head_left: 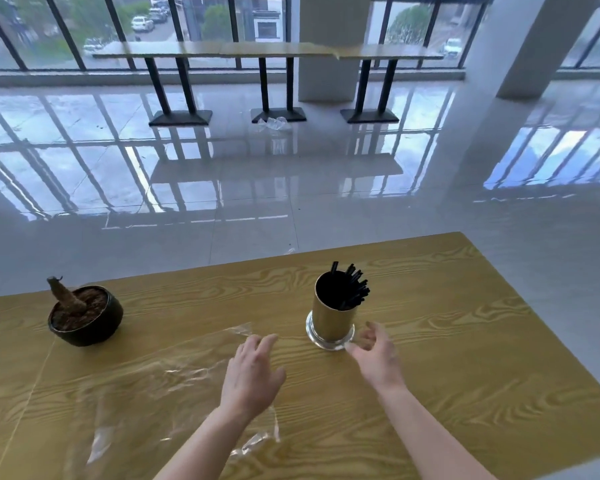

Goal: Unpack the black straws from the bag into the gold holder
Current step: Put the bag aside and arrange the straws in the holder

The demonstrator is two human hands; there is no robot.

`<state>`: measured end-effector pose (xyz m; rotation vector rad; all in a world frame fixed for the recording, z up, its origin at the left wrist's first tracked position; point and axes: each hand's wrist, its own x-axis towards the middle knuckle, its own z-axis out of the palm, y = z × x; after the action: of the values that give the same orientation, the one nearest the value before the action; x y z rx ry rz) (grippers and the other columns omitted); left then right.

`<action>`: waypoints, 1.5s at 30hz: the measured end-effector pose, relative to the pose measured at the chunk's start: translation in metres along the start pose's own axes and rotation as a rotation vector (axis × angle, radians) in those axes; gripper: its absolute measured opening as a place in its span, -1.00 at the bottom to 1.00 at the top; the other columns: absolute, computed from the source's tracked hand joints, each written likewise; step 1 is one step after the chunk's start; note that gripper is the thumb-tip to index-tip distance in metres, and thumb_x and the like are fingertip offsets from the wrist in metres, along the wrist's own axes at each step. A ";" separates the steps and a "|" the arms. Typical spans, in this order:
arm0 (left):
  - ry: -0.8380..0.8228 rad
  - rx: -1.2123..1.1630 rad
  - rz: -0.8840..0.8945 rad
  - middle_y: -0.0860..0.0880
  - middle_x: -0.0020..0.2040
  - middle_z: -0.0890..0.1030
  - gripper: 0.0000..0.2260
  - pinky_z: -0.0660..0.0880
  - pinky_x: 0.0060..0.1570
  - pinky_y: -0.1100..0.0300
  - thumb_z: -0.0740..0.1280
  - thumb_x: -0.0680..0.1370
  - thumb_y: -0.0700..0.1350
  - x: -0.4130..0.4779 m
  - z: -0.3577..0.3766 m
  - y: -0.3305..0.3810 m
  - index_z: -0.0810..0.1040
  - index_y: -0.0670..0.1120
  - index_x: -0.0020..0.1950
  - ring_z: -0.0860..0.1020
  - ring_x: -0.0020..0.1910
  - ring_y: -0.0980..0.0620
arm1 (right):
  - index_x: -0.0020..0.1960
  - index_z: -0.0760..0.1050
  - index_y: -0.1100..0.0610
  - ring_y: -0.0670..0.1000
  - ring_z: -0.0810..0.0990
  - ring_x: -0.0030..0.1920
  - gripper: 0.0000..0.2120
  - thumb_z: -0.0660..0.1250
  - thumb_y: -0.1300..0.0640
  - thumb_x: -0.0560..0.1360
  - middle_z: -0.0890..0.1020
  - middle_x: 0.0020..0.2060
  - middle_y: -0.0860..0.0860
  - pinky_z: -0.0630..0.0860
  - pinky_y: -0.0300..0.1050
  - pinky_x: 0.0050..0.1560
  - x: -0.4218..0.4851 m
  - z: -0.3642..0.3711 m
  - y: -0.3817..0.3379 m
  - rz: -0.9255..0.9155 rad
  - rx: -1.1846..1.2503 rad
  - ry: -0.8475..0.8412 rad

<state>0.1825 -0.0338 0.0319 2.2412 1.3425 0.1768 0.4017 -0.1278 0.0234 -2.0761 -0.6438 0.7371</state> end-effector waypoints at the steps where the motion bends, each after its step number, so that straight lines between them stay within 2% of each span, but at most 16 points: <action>1: -0.011 -0.070 -0.001 0.02 0.38 0.44 -0.38 0.40 0.32 0.09 0.40 0.49 0.02 0.009 -0.002 0.012 0.31 0.04 0.54 0.41 0.38 0.00 | 0.47 0.32 0.09 -0.01 0.60 0.10 -0.29 0.56 0.06 0.42 0.58 0.12 -0.11 0.54 0.01 0.17 0.007 -0.003 -0.003 0.008 0.030 -0.013; 4: -0.025 -0.264 -0.002 -0.02 0.44 0.42 -0.28 0.40 0.34 0.09 0.46 0.45 -0.06 0.040 -0.009 0.047 0.26 -0.02 0.57 0.40 0.42 0.01 | 0.58 0.12 0.06 0.07 0.45 0.38 0.01 0.64 0.08 0.33 0.42 0.42 -0.05 0.43 0.18 0.39 0.025 -0.006 -0.013 -0.008 0.128 -0.075; 7: -0.086 -0.419 -0.066 -0.08 0.56 0.32 -0.20 0.30 0.47 0.04 0.43 0.44 -0.21 0.071 -0.017 0.074 0.13 -0.08 0.62 0.30 0.52 -0.03 | 0.59 0.11 -0.03 -0.02 0.36 0.43 0.11 0.69 0.16 0.22 0.39 0.40 -0.15 0.37 0.09 0.45 0.037 0.000 -0.020 -0.061 0.232 -0.126; 11: -0.229 -0.618 -0.181 -0.06 0.63 0.17 -0.11 0.19 0.54 -0.05 0.38 0.39 -0.27 0.100 -0.021 0.096 0.02 -0.06 0.64 0.15 0.60 -0.03 | 0.22 0.42 -0.25 -0.24 0.64 0.04 -0.20 0.66 0.07 0.07 0.68 -0.01 -0.26 0.56 -0.34 -0.01 0.050 0.009 -0.024 -0.141 0.319 -0.131; 16: -0.251 -0.646 -0.146 0.05 0.28 0.60 -0.36 0.47 0.32 0.08 0.31 0.32 -0.26 0.110 -0.014 0.102 0.42 -0.04 0.42 0.51 0.31 0.03 | 0.17 0.46 -0.28 -0.32 0.62 -0.02 -0.27 0.68 0.06 0.10 0.66 -0.02 -0.33 0.54 -0.43 -0.13 0.064 0.005 -0.021 -0.148 0.287 -0.159; 19: -0.191 -0.668 -0.073 0.18 0.08 0.66 -0.55 0.48 0.14 0.19 0.38 0.26 -0.03 0.104 -0.011 0.099 0.57 0.21 0.14 0.55 0.17 0.21 | 0.16 0.50 -0.30 -0.31 0.61 0.00 -0.26 0.66 -0.04 0.03 0.67 -0.02 -0.29 0.51 -0.41 -0.09 0.075 -0.005 -0.016 -0.143 0.219 -0.208; 21: -0.173 -0.673 -0.055 0.15 0.11 0.62 -0.54 0.47 0.21 0.09 0.33 0.17 0.09 0.101 -0.010 0.097 0.56 0.26 0.08 0.53 0.18 0.19 | 0.17 0.52 -0.29 -0.32 0.60 0.01 -0.26 0.67 0.00 0.04 0.68 -0.01 -0.25 0.48 -0.47 -0.09 0.083 -0.011 -0.012 -0.145 0.186 -0.254; 23: -0.172 -0.641 -0.050 0.11 0.18 0.58 -0.46 0.44 0.31 0.00 0.32 0.15 0.13 0.100 -0.011 0.095 0.51 0.20 0.15 0.51 0.23 0.12 | 0.16 0.51 -0.31 -0.33 0.60 0.02 -0.27 0.67 0.07 0.08 0.67 0.00 -0.27 0.48 -0.48 -0.07 0.087 -0.013 -0.011 -0.161 0.158 -0.298; 25: -0.199 -0.562 -0.054 0.03 0.35 0.47 -0.15 0.37 0.41 -0.02 0.34 0.14 0.17 0.102 -0.017 0.097 0.38 0.05 0.46 0.43 0.35 0.05 | 0.18 0.46 -0.40 -0.35 0.57 0.07 -0.22 0.67 0.10 0.10 0.64 0.03 -0.33 0.49 -0.46 -0.01 0.088 -0.019 -0.014 -0.188 0.111 -0.332; 28: -0.262 -0.508 -0.012 0.01 0.49 0.32 0.02 0.23 0.50 0.05 0.42 0.17 0.12 0.111 -0.021 0.101 0.18 -0.05 0.60 0.27 0.49 0.05 | 0.48 0.26 -0.32 -0.27 0.44 0.31 0.04 0.70 -0.06 0.11 0.52 0.27 -0.29 0.40 -0.29 0.32 0.087 -0.028 -0.018 -0.244 0.040 -0.339; 31: -0.291 -0.612 0.058 0.04 0.35 0.54 -0.19 0.40 0.34 0.22 0.49 0.21 -0.09 0.122 -0.021 0.100 0.39 0.05 0.47 0.45 0.35 0.17 | 0.60 0.19 -0.02 -0.03 0.41 0.34 0.04 0.52 -0.34 0.25 0.45 0.25 -0.11 0.44 0.01 0.35 0.083 -0.033 -0.026 -0.330 -0.066 -0.250; 33: -0.301 -0.701 0.125 0.11 0.08 0.68 -0.41 0.50 0.03 0.42 0.48 0.26 -0.25 0.125 -0.017 0.099 0.56 0.17 0.22 0.60 0.08 0.28 | 0.55 0.30 0.01 -0.01 0.46 0.21 -0.09 0.39 -0.38 0.33 0.51 0.09 -0.06 0.50 0.01 0.26 0.081 -0.034 -0.033 -0.377 -0.171 -0.154; 36: -0.266 -0.783 0.117 0.26 -0.02 0.68 -0.41 0.47 -0.12 0.52 0.43 0.31 -0.32 0.125 -0.012 0.099 0.59 0.38 0.06 0.61 -0.04 0.35 | 0.41 0.50 0.07 -0.01 0.57 0.12 -0.30 0.32 -0.34 0.43 0.64 0.07 -0.02 0.58 0.01 0.14 0.087 -0.034 -0.044 -0.414 -0.211 -0.052; 38: -0.220 -0.762 0.086 0.26 -0.02 0.67 -0.40 0.47 -0.11 0.50 0.38 0.32 -0.28 0.126 -0.008 0.099 0.55 0.46 0.03 0.59 -0.04 0.36 | 0.33 0.57 0.09 -0.01 0.64 0.14 -0.39 0.34 -0.31 0.46 0.70 0.13 -0.02 0.60 0.00 0.12 0.095 -0.033 -0.053 -0.434 -0.219 -0.033; 42: -0.186 -0.663 0.073 0.08 0.15 0.63 -0.54 0.50 0.17 0.13 0.34 0.42 -0.19 0.135 -0.003 0.098 0.56 0.20 0.25 0.56 0.18 0.11 | 0.19 0.65 0.05 0.00 0.70 -0.03 -0.47 0.36 -0.33 0.44 0.75 -0.02 -0.04 0.62 -0.07 -0.08 0.113 -0.030 -0.071 -0.494 -0.322 0.001; 45: -0.114 -0.580 0.074 0.10 0.10 0.61 -0.71 0.44 0.04 0.25 0.32 0.55 -0.16 0.143 -0.001 0.096 0.61 0.16 0.18 0.55 0.14 0.10 | 0.17 0.65 -0.02 0.00 0.68 -0.04 -0.56 0.40 -0.29 0.45 0.74 -0.04 -0.07 0.60 -0.09 -0.12 0.125 -0.026 -0.084 -0.459 -0.406 -0.067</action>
<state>0.3286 0.0524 0.0591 1.7783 0.9878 0.4027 0.4919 -0.0137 0.0713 -2.1419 -1.3435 0.4336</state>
